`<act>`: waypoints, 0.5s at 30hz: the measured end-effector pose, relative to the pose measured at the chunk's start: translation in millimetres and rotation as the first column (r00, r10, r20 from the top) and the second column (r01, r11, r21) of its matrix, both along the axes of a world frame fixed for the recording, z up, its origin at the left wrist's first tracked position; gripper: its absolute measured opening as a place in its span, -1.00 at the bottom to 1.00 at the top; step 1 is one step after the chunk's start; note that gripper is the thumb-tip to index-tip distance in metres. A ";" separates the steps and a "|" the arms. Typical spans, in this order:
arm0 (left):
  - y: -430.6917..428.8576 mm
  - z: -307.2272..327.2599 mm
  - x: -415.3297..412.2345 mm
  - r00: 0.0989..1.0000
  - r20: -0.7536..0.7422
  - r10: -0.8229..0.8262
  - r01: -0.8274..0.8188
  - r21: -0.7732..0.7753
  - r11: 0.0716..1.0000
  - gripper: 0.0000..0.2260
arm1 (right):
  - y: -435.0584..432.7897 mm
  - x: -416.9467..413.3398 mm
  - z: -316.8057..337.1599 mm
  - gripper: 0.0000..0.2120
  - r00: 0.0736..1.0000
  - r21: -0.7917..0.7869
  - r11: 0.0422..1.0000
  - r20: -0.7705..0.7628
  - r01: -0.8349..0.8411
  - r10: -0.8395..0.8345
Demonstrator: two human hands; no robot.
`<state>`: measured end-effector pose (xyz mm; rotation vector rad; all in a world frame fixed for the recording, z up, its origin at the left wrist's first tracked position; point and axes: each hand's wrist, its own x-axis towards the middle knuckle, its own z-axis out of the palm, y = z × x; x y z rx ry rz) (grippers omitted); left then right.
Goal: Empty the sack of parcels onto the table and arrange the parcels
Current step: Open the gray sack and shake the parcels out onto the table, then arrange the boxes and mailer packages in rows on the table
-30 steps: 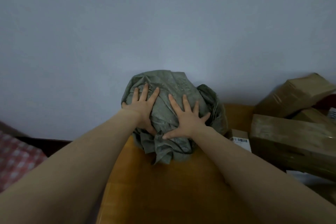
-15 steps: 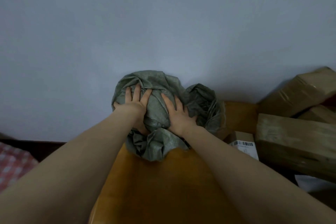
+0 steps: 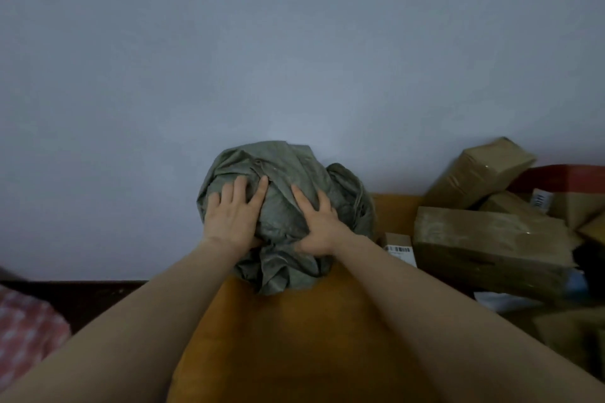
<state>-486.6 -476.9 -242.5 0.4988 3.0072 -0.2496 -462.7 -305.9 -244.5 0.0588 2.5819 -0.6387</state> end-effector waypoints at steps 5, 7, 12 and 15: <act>4.5 34.6 33.3 0.992 0.110 0.067 -0.090 0.215 0.972 -0.07 | 16.5 45.9 33.2 0.01 0.994 0.044 0.998 -0.101 0.051 -0.047; 13.1 51.0 52.0 0.995 0.081 0.065 -0.083 0.244 0.966 -0.13 | 22.8 66.1 46.7 -0.02 0.987 0.079 0.992 -0.135 0.095 -0.083; 48.9 82.2 105.9 0.999 0.028 -0.020 0.011 0.294 0.956 -0.17 | 40.7 116.3 85.5 -0.11 0.978 0.205 0.968 -0.179 0.141 -0.105; 75.6 96.3 142.9 0.998 0.033 -0.058 0.044 0.328 0.944 -0.18 | 56.2 149.0 107.8 -0.16 0.968 0.234 0.953 -0.204 0.192 -0.145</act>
